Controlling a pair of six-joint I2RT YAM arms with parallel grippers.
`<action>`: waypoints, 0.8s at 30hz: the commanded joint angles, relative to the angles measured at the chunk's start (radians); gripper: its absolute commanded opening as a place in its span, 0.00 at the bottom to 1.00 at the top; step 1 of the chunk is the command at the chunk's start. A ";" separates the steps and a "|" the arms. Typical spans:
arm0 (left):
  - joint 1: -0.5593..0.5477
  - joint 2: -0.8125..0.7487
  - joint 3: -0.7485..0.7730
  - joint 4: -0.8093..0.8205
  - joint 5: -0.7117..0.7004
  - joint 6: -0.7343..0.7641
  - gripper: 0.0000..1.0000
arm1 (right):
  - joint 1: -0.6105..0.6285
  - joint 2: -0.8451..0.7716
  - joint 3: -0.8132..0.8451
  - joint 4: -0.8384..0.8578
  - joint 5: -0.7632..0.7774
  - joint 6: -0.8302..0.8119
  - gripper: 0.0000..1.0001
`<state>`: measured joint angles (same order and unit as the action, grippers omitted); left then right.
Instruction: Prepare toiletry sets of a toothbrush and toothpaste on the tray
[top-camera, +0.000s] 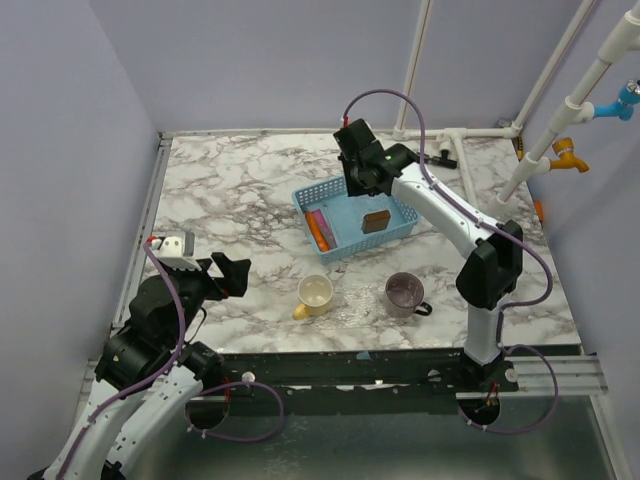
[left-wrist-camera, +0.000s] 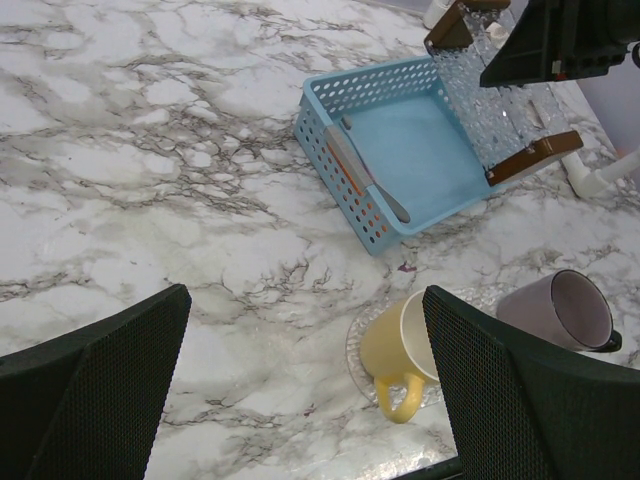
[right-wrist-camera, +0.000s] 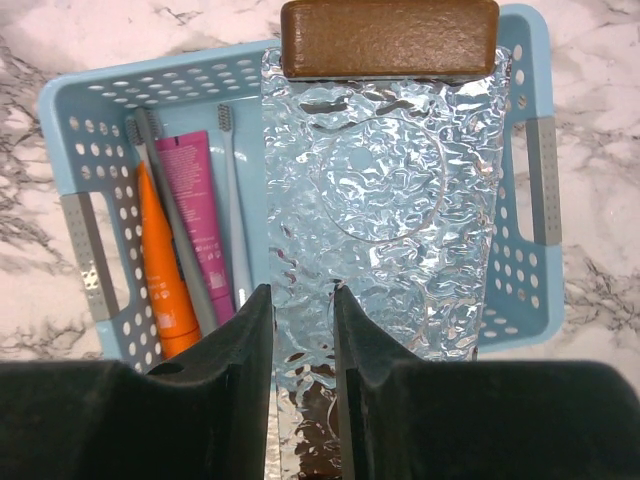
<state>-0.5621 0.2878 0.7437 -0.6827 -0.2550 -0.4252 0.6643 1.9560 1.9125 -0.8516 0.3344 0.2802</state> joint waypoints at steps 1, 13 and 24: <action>0.007 -0.009 0.000 0.004 -0.006 0.003 0.99 | 0.036 -0.096 0.017 -0.070 0.063 0.076 0.01; 0.005 -0.039 -0.001 0.000 0.003 -0.002 0.99 | 0.221 -0.239 -0.094 -0.180 0.206 0.326 0.01; 0.005 -0.068 -0.006 0.003 0.025 -0.006 0.99 | 0.433 -0.324 -0.241 -0.301 0.311 0.595 0.01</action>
<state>-0.5621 0.2363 0.7437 -0.6827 -0.2516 -0.4263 1.0428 1.6836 1.7069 -1.0855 0.5556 0.7349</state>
